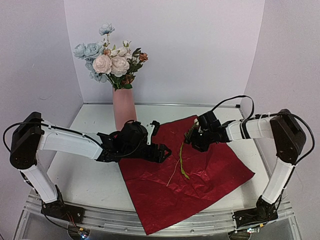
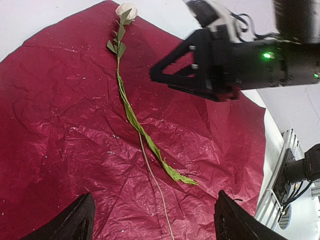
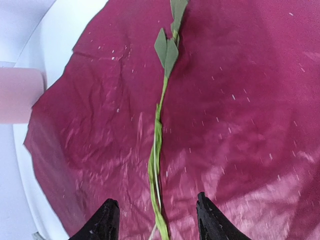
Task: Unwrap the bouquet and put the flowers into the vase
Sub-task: Pick up the fake flower from the wrapping paper.
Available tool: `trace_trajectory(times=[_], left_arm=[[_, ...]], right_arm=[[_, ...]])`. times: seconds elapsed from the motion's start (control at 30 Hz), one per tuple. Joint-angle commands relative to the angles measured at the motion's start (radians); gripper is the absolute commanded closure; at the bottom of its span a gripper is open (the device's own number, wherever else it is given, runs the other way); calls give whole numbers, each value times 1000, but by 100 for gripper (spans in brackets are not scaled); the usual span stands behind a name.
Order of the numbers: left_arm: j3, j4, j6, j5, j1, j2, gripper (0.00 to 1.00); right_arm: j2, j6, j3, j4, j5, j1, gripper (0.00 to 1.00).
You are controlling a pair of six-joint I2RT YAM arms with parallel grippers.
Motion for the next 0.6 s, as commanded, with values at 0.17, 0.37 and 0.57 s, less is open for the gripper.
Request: trace_trajectory(times=[0.17,0.37,0.57], left_arm=[[-1,-16,44,-65,-4,-50,17],[1,-45,73,-134,-4,-78,17],[12,-65,92,-162,-4,-79,16]], right_arm=[[230,-39,265,-140,148,-9,53],[322,-38,392,-244,297,-8,56],[404,-50,509,-334,375,-8,57]])
